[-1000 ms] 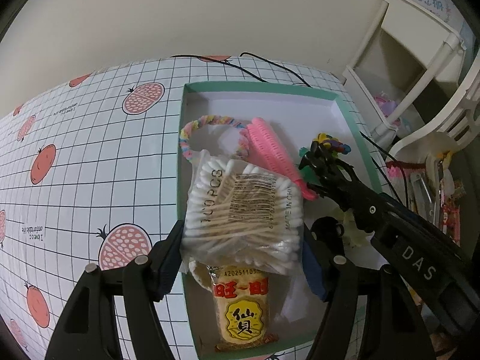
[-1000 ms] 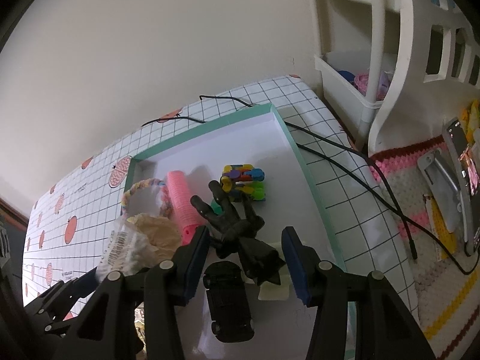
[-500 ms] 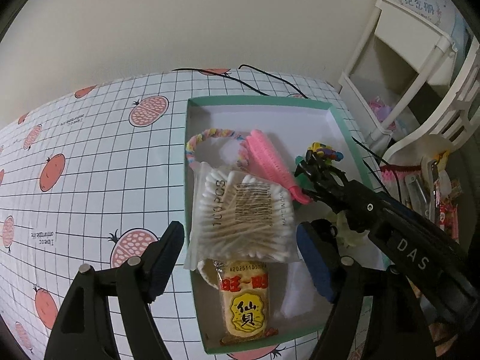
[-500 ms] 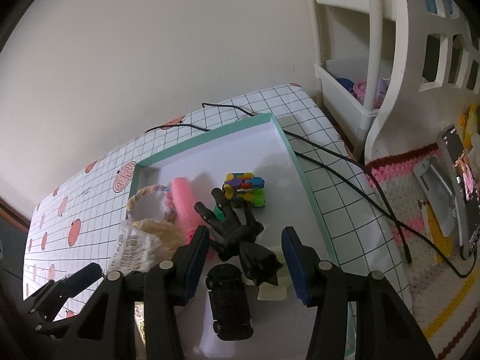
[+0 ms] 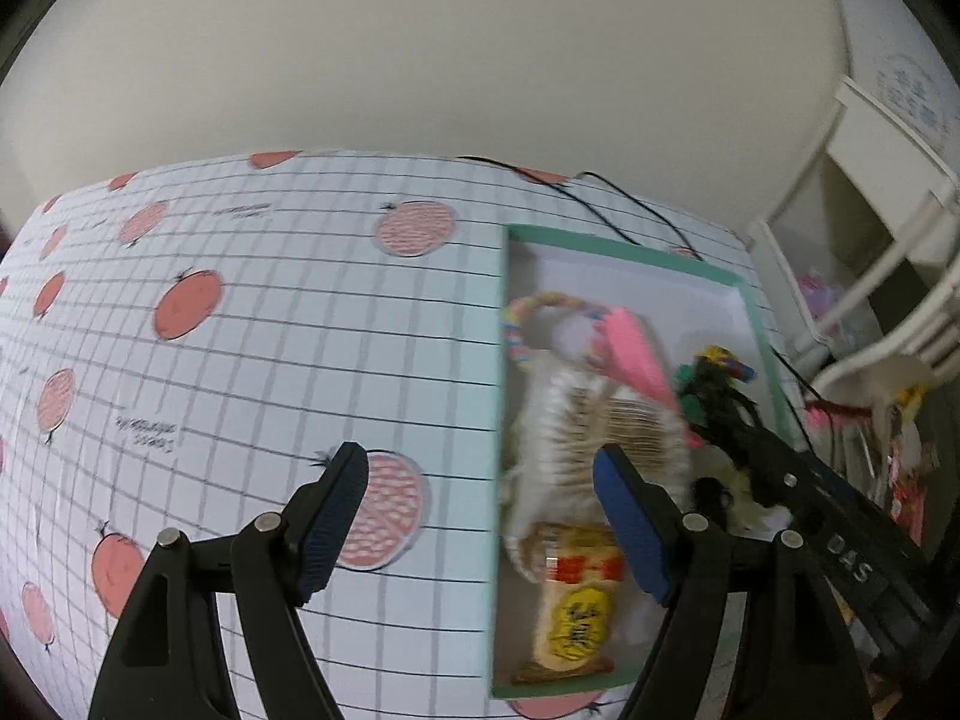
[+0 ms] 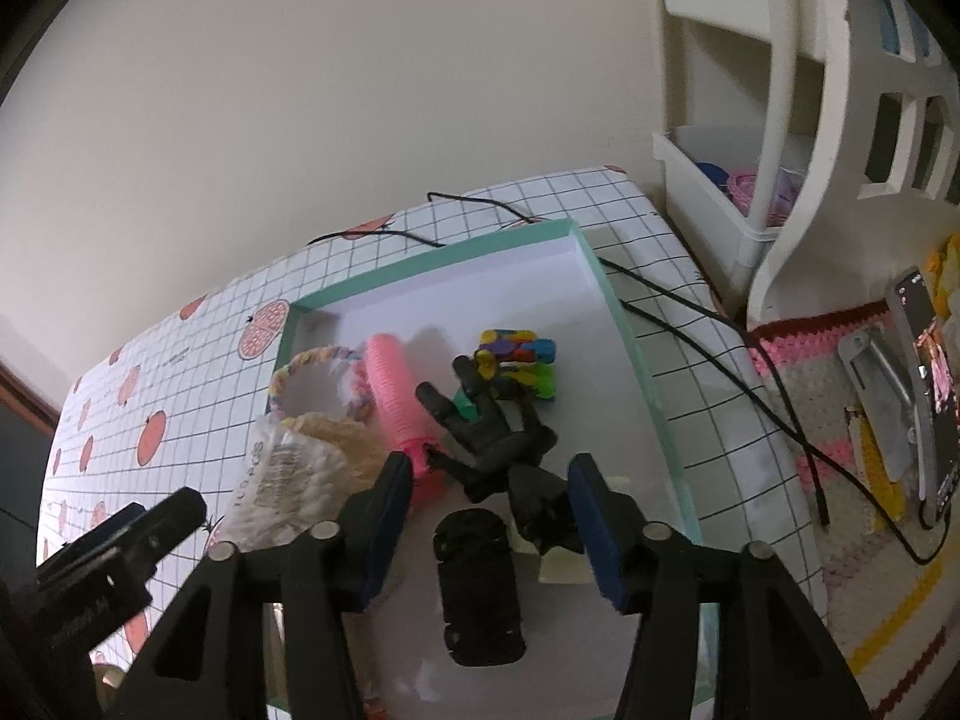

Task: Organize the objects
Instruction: 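Open right tool to drop the black figure into the tray while left tool withdraws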

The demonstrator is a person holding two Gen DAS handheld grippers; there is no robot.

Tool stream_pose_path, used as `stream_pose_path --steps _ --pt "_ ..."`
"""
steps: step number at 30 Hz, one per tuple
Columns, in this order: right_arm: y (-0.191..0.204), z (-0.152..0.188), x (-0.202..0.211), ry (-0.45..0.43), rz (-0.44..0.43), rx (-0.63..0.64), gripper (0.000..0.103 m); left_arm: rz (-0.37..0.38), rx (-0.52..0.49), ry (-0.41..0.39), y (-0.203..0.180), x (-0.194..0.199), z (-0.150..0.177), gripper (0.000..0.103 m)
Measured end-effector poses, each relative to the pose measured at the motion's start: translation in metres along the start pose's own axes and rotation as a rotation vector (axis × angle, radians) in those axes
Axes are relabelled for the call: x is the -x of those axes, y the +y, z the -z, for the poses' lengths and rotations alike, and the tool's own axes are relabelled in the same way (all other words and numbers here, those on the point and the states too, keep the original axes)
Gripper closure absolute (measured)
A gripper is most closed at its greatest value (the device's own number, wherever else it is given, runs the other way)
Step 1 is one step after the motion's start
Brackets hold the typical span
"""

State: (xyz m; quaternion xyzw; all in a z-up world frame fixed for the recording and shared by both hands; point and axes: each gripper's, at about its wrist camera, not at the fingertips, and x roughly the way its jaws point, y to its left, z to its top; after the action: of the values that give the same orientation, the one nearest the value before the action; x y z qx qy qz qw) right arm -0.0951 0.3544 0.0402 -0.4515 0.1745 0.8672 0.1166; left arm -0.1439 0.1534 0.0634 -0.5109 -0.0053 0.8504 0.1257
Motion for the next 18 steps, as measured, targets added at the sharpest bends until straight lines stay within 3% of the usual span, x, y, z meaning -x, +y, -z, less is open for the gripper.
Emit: stream_pose_path --steps 5,12,18 --pt "0.011 0.003 -0.003 0.007 0.013 0.052 0.033 -0.073 0.037 -0.027 0.017 -0.001 -0.001 0.025" --pt "0.023 0.008 -0.008 0.016 0.015 0.101 0.018 -0.035 0.089 -0.027 0.033 -0.009 0.002 0.025" --pt "0.03 0.013 -0.01 0.014 0.018 0.131 0.002 -0.067 0.089 -0.055 0.036 -0.011 0.003 0.025"
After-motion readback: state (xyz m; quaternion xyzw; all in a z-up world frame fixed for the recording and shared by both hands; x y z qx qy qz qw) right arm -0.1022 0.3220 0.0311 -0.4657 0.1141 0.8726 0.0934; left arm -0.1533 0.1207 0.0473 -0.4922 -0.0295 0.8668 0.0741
